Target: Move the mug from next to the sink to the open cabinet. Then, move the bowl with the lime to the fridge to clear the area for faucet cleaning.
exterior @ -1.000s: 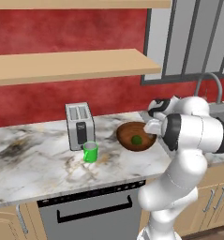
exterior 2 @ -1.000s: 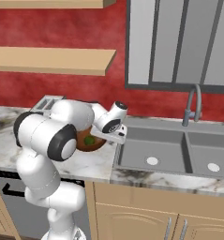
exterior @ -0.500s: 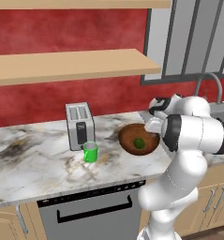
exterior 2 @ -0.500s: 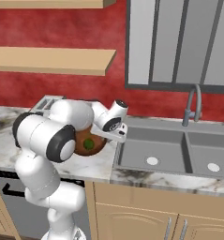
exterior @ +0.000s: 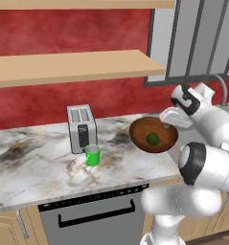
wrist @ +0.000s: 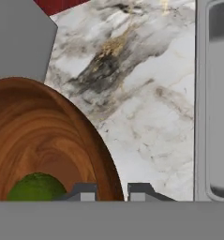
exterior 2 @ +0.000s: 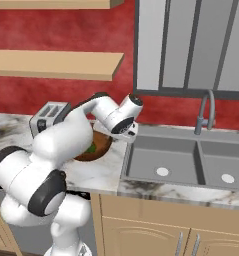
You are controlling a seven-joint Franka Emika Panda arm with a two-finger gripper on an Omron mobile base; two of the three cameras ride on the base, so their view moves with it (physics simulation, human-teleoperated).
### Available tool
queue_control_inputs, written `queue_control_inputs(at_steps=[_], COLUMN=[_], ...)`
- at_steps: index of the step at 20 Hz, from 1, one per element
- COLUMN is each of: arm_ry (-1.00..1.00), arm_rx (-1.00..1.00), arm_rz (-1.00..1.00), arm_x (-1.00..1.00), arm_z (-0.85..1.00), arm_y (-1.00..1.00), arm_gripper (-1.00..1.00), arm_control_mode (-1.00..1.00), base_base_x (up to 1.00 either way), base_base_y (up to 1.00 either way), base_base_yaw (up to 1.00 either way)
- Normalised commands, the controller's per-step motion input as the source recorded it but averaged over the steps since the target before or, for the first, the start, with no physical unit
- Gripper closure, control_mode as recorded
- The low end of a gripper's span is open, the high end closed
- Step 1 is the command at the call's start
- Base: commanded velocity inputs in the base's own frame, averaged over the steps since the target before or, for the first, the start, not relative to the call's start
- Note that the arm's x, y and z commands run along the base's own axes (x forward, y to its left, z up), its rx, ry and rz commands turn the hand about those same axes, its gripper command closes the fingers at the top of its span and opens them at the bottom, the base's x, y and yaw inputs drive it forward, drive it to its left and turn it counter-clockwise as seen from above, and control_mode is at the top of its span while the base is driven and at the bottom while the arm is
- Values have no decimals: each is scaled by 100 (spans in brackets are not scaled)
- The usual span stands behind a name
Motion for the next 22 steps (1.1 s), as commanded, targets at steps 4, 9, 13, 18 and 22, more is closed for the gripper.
queue_control_inputs(at_steps=[4,9,13,18,22], arm_ry=[-15,-18,-12,2,7], arm_rx=[13,10,3,1,0], arm_rz=[0,0,-8,-16,-12], arm_x=[-94,-96,-62,-9,0], arm_z=[100,100,100,80,28], arm_y=[-2,0,0,0,0], arm_gripper=[100,100,100,100,100], arm_control_mode=[-100,-100,-100,-100,-100], base_base_x=[0,0,0,0,0], base_base_y=[0,0,0,0,0], base_base_yaw=[0,0,0,0,0])
